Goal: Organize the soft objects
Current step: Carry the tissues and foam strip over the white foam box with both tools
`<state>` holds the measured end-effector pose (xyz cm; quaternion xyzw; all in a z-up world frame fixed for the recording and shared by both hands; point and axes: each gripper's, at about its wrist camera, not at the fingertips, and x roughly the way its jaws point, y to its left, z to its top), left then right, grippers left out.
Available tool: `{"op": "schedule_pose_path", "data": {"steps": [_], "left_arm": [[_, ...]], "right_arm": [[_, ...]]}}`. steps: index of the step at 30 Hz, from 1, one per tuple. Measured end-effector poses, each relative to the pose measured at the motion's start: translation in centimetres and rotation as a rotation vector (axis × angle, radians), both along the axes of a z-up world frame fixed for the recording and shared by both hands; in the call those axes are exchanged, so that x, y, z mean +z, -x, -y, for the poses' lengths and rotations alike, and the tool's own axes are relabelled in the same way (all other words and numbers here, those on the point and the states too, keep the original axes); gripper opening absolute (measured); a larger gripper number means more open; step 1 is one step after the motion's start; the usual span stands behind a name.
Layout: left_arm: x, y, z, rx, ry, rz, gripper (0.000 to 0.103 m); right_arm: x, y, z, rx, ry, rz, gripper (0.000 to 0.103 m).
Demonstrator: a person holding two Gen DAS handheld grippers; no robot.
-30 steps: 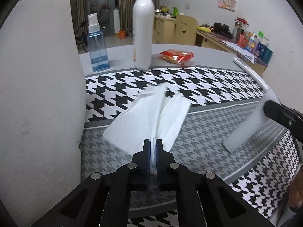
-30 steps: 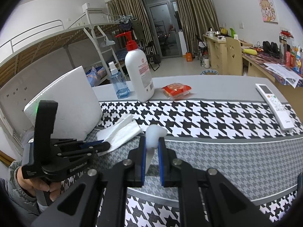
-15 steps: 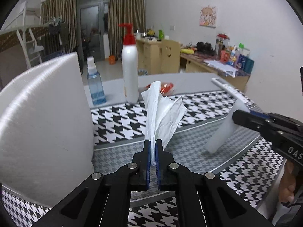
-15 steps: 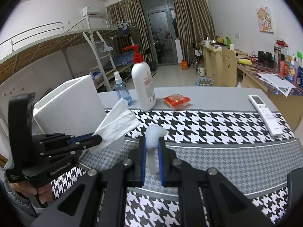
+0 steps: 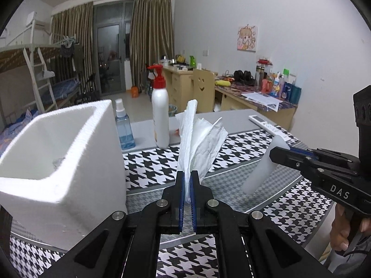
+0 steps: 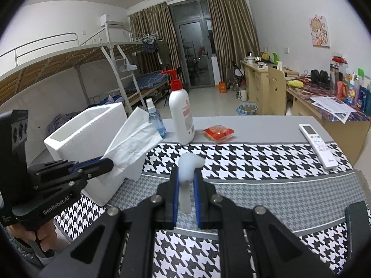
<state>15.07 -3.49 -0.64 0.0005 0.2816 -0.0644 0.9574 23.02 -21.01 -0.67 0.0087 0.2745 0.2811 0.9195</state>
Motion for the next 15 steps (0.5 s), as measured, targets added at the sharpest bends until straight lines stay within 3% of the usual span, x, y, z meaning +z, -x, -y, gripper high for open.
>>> {"op": "schedule_pose_path", "data": {"steps": [15], "left_arm": [[1.3,1.9,-0.3,-0.008,0.003,0.056,0.005]], "right_arm": [[1.1,1.5,-0.4,-0.005,0.006,0.039,0.015]]}}
